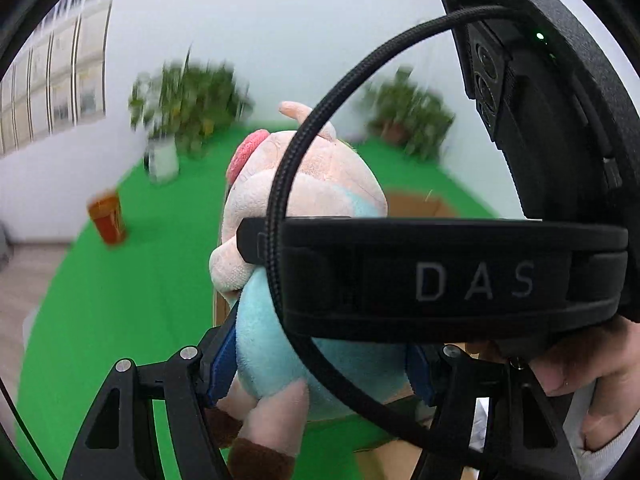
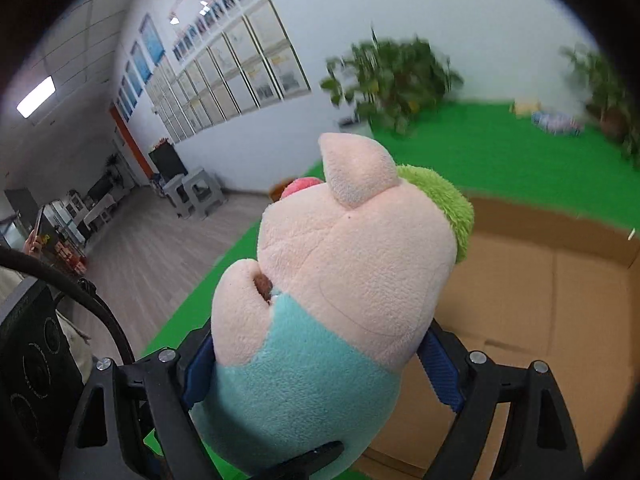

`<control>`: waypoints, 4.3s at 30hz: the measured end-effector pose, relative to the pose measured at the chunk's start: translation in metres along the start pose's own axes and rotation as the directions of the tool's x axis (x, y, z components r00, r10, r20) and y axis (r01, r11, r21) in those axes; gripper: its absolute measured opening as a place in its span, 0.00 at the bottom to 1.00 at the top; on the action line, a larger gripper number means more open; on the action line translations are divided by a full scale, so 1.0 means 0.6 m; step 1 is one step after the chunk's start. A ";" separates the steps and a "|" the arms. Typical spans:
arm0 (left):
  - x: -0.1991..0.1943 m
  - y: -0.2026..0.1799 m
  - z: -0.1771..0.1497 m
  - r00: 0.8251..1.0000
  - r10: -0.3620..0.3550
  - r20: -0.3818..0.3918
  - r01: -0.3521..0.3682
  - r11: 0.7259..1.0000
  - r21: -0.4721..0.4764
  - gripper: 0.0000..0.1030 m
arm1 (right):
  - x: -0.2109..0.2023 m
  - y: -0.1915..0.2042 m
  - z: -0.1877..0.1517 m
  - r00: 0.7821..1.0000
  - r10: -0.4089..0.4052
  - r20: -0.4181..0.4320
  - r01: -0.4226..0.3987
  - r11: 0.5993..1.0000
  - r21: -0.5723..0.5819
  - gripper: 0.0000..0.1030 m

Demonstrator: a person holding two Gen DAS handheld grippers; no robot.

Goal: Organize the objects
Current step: 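Lift the plush pig with the left tool while the right tool grips it too, then lower the plush pig into the open cardboard box and release both tools, then move both tools back toward the brown cardboard insert tray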

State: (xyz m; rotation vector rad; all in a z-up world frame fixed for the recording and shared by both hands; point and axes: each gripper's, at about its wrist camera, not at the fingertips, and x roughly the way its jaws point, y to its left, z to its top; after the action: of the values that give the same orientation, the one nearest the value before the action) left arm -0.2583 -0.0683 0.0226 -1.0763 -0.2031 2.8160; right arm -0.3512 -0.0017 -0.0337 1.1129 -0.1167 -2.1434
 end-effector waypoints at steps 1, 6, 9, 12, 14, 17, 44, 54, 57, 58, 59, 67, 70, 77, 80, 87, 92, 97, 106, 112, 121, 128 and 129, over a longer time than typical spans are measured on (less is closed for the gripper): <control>0.027 0.006 -0.016 0.999 0.003 -0.045 -0.003 1.000 -0.019 0.65 | 0.025 -0.011 -0.002 0.999 0.002 -0.032 -0.001 1.000 0.028 0.84; 0.087 0.030 -0.109 0.984 0.032 -0.177 -0.044 0.997 -0.061 0.66 | 0.113 -0.063 -0.037 0.986 0.087 -0.145 -0.061 0.983 0.176 0.85; 0.084 0.026 -0.110 0.979 0.061 -0.195 -0.073 0.996 -0.052 0.68 | 0.128 -0.061 -0.046 0.971 0.155 -0.182 -0.118 0.974 0.196 0.95; 0.072 0.024 -0.123 0.981 0.049 -0.187 -0.060 0.997 -0.052 0.73 | 0.138 -0.055 -0.043 0.963 0.166 -0.212 -0.128 0.975 0.181 1.00; 0.057 0.026 -0.127 0.987 0.042 -0.157 -0.050 0.998 -0.048 0.74 | 0.138 -0.061 -0.036 0.965 0.164 -0.204 -0.127 0.975 0.184 1.00; 0.035 0.068 -0.103 0.991 0.045 -0.125 -0.052 0.997 -0.055 0.75 | 0.135 -0.077 -0.022 0.975 0.150 -0.165 -0.111 0.969 0.221 1.00; -0.091 0.094 -0.185 0.993 0.115 -0.015 -0.116 0.971 -0.211 0.66 | 0.005 -0.087 -0.035 0.998 0.051 0.045 -0.059 0.980 0.191 0.97; -0.051 0.134 -0.169 0.994 0.097 -0.043 -0.105 0.959 -0.262 0.08 | -0.249 -0.347 -0.175 0.865 -0.502 -0.028 0.487 0.823 0.292 0.97; -0.027 0.140 -0.158 0.992 0.122 -0.043 -0.128 0.963 -0.237 0.08 | -0.208 -0.404 -0.209 0.859 -0.488 -0.155 0.511 0.805 0.301 0.61; -0.024 0.141 -0.156 0.992 0.120 -0.043 -0.126 0.965 -0.231 0.07 | -0.210 -0.409 -0.212 0.881 -0.455 -0.128 0.471 0.818 0.331 0.54; -0.019 0.144 -0.153 0.992 0.118 -0.046 -0.125 0.967 -0.223 0.07 | -0.209 -0.411 -0.213 0.896 -0.429 -0.110 0.439 0.828 0.349 0.47; 0.005 0.138 -0.131 0.985 0.134 -0.106 -0.149 0.979 -0.142 0.06 | -0.207 -0.381 -0.208 0.839 -0.541 -0.060 0.530 0.786 0.320 0.08; -0.002 0.129 -0.128 0.980 0.173 -0.102 -0.183 0.978 -0.102 0.08 | -0.216 -0.347 -0.206 0.813 -0.582 -0.036 0.564 0.770 0.298 0.11; -0.198 0.023 -0.173 0.943 0.231 0.240 -0.225 0.973 -0.053 1.00 | -0.335 -0.159 -0.291 0.727 -0.629 0.274 0.578 0.777 0.250 1.00; -0.252 -0.042 -0.205 0.941 0.147 0.305 -0.159 0.987 0.015 1.00 | -0.343 -0.115 -0.322 0.717 -0.636 0.286 0.583 0.772 0.253 1.00; -0.261 -0.123 -0.243 0.962 0.056 0.269 -0.075 0.995 0.060 1.00 | -0.331 -0.052 -0.359 0.699 -0.658 0.280 0.614 0.753 0.236 1.00; -0.248 -0.143 -0.259 0.976 0.034 0.217 -0.044 0.998 0.040 1.00 | -0.325 -0.027 -0.383 0.716 -0.645 0.268 0.608 0.764 0.214 1.00; -0.237 -0.134 -0.270 0.983 0.028 0.179 -0.029 1.000 0.000 1.00 | -0.308 -0.009 -0.396 0.734 -0.634 0.242 0.603 0.773 0.197 1.00; -0.217 -0.140 -0.284 0.989 0.044 0.140 -0.048 0.998 0.030 1.00 | -0.274 0.000 -0.402 0.757 -0.619 0.208 0.597 0.785 0.163 1.00; -0.211 -0.138 -0.285 0.986 0.072 0.148 -0.079 0.996 0.047 1.00 | -0.267 -0.003 -0.399 0.753 -0.627 0.199 0.607 0.779 0.160 1.00; -0.194 -0.122 -0.286 0.992 0.061 0.113 -0.067 0.997 0.044 1.00 | -0.255 -0.008 -0.400 0.763 -0.622 0.177 0.603 0.783 0.153 1.00; -0.185 -0.109 -0.288 0.996 0.036 0.083 -0.040 0.998 0.045 1.00 | -0.255 -0.010 -0.402 0.772 -0.612 0.171 0.591 0.790 0.162 1.00; -0.183 -0.109 -0.289 0.996 0.031 0.080 -0.034 0.998 0.044 1.00 | -0.255 -0.008 -0.402 0.775 -0.609 0.171 0.588 0.793 0.160 1.00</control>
State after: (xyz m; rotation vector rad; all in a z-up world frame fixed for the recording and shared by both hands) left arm -0.0567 -0.0074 -0.0226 -0.9686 -0.1295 2.8798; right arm -0.1160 0.1532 -0.0824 1.0631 0.0494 -2.8635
